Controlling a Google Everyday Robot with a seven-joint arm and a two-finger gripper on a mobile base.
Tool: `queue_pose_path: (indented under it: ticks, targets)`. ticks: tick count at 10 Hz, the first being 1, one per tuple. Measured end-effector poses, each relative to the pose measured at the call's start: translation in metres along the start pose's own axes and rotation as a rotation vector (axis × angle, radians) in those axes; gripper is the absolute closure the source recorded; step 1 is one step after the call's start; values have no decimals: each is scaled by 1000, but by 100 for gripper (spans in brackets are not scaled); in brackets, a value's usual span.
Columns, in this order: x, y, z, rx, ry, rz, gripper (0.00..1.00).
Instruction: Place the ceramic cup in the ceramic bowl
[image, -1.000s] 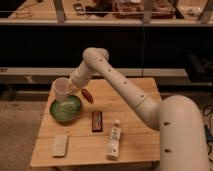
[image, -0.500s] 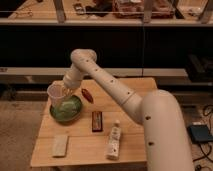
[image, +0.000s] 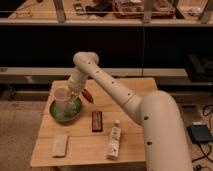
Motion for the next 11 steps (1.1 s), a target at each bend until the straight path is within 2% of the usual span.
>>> queue_pose_path:
  ticks: [1,3,7,8,11]
  targets:
    - [1,5,1,-24,7,5,78]
    - [-2,11,4,-56,9,6,61]
    - [-9,19,11,-78,-6,51,24]
    - [-8,20,12,-89,-6,79,20]
    - [-3,26,9,-108,-5,155,20]
